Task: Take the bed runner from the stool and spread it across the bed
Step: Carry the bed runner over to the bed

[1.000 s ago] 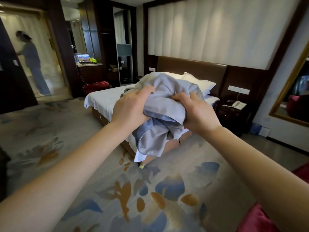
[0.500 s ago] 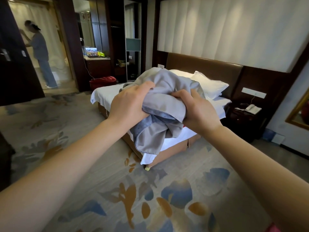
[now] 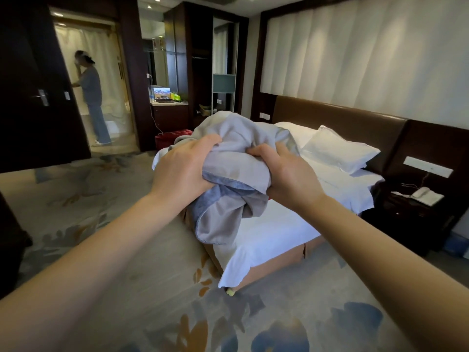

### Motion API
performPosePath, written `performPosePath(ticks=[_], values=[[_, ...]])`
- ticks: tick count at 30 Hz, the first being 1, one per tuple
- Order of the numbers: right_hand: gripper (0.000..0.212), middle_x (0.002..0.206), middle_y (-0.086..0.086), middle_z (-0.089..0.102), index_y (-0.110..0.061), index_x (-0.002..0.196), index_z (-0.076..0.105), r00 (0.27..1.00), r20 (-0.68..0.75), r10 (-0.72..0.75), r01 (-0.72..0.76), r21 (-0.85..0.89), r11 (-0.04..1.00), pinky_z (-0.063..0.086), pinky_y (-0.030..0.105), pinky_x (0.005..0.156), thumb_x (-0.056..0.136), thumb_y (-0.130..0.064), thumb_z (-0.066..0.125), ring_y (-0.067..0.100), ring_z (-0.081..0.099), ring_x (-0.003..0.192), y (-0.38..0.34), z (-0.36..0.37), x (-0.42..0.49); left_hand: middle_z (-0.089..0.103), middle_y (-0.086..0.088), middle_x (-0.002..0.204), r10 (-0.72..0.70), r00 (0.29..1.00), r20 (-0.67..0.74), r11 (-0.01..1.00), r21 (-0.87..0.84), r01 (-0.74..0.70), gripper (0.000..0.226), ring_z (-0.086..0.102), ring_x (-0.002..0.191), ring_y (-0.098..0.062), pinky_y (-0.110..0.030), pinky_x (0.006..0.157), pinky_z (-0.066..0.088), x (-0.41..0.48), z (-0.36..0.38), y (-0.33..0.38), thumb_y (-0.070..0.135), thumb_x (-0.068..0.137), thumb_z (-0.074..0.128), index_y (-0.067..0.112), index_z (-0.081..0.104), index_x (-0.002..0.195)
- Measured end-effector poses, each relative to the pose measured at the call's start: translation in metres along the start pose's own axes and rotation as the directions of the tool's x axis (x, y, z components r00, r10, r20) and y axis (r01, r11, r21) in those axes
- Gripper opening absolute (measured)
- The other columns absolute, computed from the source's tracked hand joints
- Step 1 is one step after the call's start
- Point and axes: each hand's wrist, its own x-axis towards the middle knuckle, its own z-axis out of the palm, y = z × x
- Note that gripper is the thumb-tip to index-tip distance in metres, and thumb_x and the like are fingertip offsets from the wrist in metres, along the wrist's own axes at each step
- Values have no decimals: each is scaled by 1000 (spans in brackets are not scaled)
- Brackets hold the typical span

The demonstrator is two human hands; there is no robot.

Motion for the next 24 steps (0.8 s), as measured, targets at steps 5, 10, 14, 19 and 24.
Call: performPosePath(ticks=[5, 10, 14, 19, 24], values=[[57, 97, 14, 51, -20, 127, 52, 1000, 8, 4, -4, 0, 1000, 44, 39, 49, 73, -16, 70, 40, 57, 72, 30, 26, 34, 65, -4, 106, -16, 1000, 20, 1000, -3, 16, 64, 60, 97, -30, -40, 74, 48, 36, 35, -19, 33, 69, 77, 26, 50, 127], [60, 96, 10, 51, -29, 126, 44, 999, 22, 34, -34, 7, 999, 46, 39, 51, 73, -20, 70, 37, 56, 74, 54, 65, 66, 64, -3, 109, -10, 1000, 29, 1000, -15, 11, 63, 58, 99, -29, -39, 73, 48, 67, 71, -47, 30, 69, 77, 26, 51, 126], [60, 98, 11, 52, -27, 128, 47, 997, 26, 67, -66, -19, 998, 47, 39, 52, 73, -20, 71, 36, 56, 76, 67, 93, 96, 64, -3, 108, 35, 999, 29, 999, -34, -34, 62, 60, 99, -29, -38, 69, 49, 96, 98, -78, 29, 70, 76, 25, 52, 126], [58, 98, 12, 52, -24, 128, 50, 992, -3, 130, -130, -59, 990, 35, 32, 52, 74, -18, 70, 38, 56, 77, 75, 122, 140, 64, -4, 110, 96, 995, 40, 993, -72, -93, 63, 60, 99, -29, -38, 70, 49, 141, 128, -125, 31, 70, 76, 26, 50, 127], [59, 95, 12, 52, -23, 125, 51, 986, -30, 163, -165, -89, 982, 36, 32, 50, 71, -17, 72, 39, 56, 73, 84, 157, 181, 65, -4, 107, 152, 988, 19, 984, -102, -149, 60, 61, 95, -30, -39, 66, 51, 179, 157, -168, 30, 70, 76, 25, 52, 125]])
